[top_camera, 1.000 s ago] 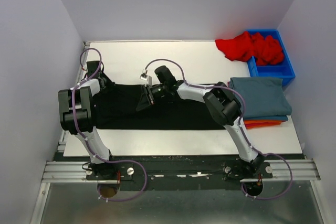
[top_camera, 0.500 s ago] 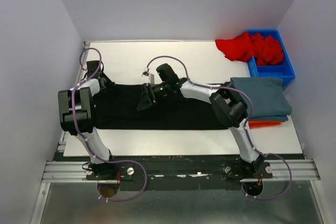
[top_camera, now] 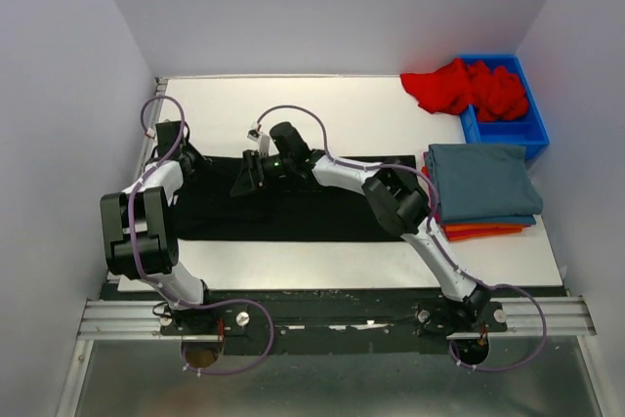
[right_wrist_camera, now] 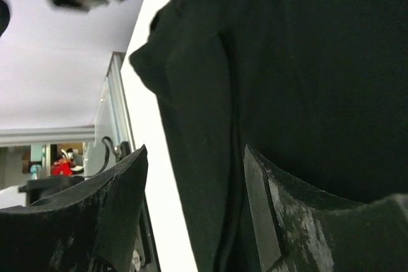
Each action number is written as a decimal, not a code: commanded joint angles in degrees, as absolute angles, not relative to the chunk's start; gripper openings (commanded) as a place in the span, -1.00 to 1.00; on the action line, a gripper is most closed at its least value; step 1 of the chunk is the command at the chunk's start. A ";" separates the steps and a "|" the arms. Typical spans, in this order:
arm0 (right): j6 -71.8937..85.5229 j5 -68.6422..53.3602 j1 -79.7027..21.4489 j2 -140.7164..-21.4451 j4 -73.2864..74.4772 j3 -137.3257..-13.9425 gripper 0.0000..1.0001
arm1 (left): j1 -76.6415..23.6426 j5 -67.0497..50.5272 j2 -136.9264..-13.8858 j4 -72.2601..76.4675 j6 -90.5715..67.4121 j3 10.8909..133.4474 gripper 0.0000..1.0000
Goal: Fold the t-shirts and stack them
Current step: Fold the other side of the tshirt into a rectangle
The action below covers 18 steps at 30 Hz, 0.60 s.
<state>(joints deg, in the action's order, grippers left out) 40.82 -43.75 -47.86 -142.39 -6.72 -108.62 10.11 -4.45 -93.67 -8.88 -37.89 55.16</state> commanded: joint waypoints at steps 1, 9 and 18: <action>43.77 -38.33 -49.31 -145.81 -5.72 -113.46 0.40 | 10.28 -2.64 -92.45 -6.77 -39.20 50.62 -0.44; 44.39 -36.56 -50.97 -145.64 -4.31 -111.36 0.41 | 10.55 -4.13 -102.12 -10.63 -36.65 57.73 -0.44; 45.35 -42.62 -53.52 -144.06 -4.66 -106.71 0.41 | 10.81 -4.31 -104.68 -11.60 -35.77 59.76 -0.44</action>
